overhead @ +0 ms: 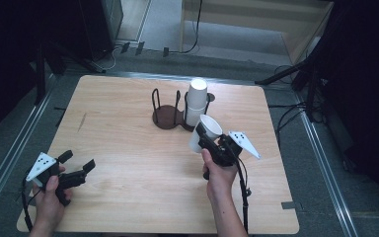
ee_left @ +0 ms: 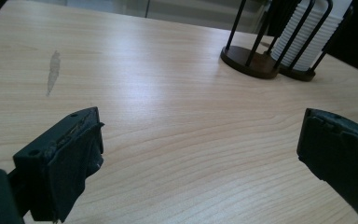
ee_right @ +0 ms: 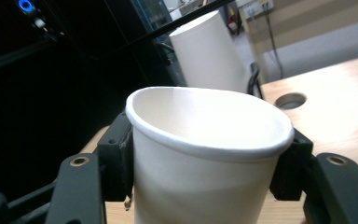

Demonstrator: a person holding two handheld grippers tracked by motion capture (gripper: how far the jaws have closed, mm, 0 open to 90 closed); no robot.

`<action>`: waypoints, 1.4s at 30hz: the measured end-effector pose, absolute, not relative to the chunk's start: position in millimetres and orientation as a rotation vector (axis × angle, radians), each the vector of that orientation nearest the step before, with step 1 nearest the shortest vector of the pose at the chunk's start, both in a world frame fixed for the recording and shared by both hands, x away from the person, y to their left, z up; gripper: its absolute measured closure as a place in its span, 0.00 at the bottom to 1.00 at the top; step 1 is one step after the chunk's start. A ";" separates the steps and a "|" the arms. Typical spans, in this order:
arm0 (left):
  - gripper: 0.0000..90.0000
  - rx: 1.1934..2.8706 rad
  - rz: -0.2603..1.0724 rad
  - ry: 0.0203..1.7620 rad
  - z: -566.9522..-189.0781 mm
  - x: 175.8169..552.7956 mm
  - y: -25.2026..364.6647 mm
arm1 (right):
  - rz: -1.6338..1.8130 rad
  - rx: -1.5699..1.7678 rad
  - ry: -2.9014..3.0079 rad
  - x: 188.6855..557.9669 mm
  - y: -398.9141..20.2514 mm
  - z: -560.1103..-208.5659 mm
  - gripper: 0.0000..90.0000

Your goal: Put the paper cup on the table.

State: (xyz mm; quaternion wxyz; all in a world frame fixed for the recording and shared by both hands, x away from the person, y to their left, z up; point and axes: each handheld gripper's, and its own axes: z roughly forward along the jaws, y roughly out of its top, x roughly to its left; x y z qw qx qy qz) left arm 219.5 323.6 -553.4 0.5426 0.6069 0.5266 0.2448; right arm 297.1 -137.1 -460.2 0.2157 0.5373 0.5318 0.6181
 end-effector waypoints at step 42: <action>0.01 1.422 0.619 1.301 -553.4 218.9 323.5 | 1.303 1.304 1.430 358.8 -188.5 -494.8 0.40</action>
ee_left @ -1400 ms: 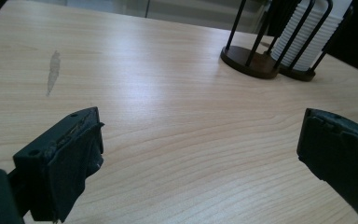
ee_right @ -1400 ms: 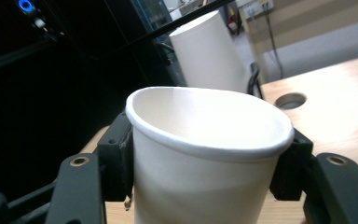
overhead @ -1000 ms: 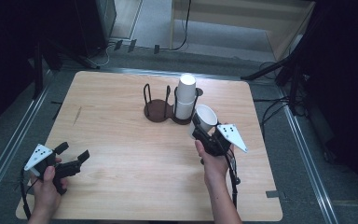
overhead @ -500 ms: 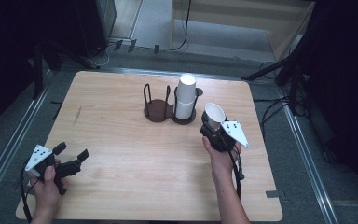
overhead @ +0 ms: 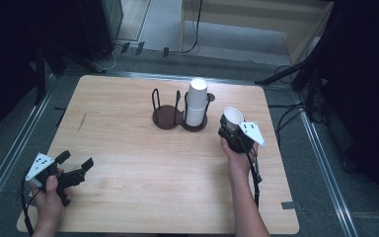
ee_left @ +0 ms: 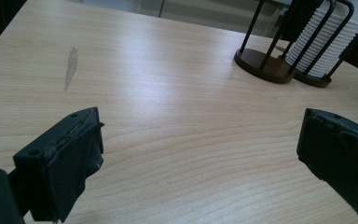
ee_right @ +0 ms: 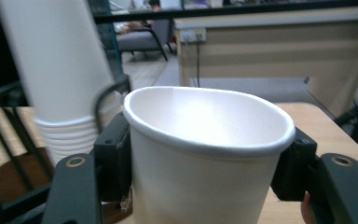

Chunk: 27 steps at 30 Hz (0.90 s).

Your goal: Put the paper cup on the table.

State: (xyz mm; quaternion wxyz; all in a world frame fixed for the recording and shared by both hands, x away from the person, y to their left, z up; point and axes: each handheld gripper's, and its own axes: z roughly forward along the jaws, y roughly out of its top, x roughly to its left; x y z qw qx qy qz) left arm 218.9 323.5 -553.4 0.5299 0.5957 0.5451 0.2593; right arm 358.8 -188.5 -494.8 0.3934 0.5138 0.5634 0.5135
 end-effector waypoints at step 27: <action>0.01 1.424 0.585 1.297 -553.7 220.4 325.6 | 1.240 1.336 1.440 407.1 -206.6 -529.6 0.41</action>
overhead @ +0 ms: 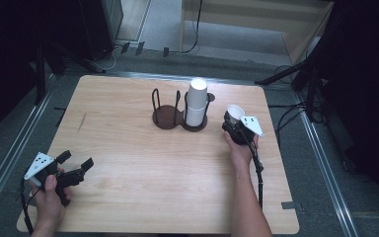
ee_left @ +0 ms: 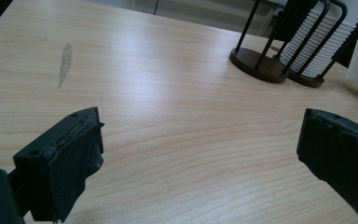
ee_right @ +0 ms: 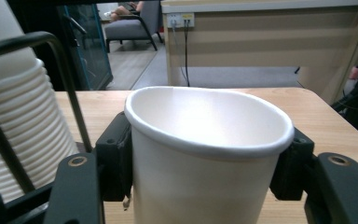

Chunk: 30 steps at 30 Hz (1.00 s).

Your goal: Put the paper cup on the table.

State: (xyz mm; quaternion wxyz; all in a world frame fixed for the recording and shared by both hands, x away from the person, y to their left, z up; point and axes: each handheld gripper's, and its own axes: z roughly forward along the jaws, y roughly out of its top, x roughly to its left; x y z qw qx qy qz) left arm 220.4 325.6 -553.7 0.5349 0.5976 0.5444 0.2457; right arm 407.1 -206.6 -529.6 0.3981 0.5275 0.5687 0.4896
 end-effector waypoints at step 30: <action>0.01 1.435 0.602 1.288 -553.2 221.0 323.0 | 1.084 1.438 1.552 403.6 -214.9 -525.3 0.24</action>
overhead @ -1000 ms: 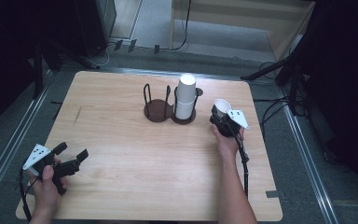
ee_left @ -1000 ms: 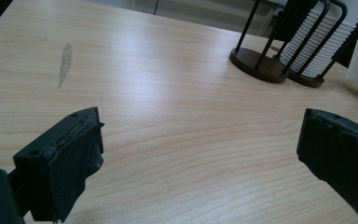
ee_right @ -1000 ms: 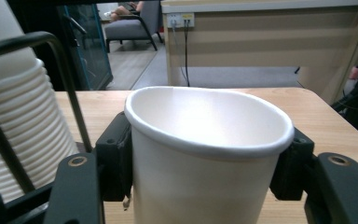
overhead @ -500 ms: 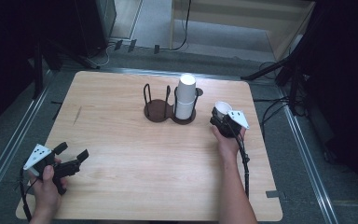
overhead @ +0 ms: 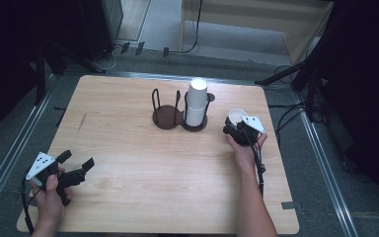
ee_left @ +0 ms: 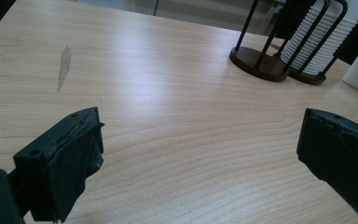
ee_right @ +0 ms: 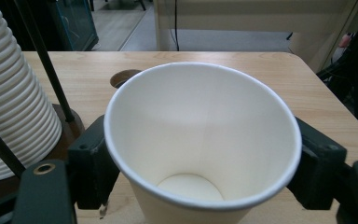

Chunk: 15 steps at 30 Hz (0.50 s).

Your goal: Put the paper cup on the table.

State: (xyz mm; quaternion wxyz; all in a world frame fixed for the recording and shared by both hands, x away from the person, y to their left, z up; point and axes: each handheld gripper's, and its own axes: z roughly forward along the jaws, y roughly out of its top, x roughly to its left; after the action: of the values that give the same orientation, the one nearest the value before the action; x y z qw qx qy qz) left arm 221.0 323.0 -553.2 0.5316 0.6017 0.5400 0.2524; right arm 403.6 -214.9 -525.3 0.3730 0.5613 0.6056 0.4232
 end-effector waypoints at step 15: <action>0.01 1.433 0.603 1.286 -553.3 220.8 323.2 | 1.177 1.410 1.650 394.2 -219.1 -515.6 0.00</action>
State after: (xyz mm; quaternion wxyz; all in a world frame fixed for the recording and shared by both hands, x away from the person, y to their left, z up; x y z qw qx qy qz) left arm 220.8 323.2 -553.3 0.5328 0.6011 0.5395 0.2527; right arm 394.2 -219.1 -515.6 0.3300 0.5390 0.6309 0.4501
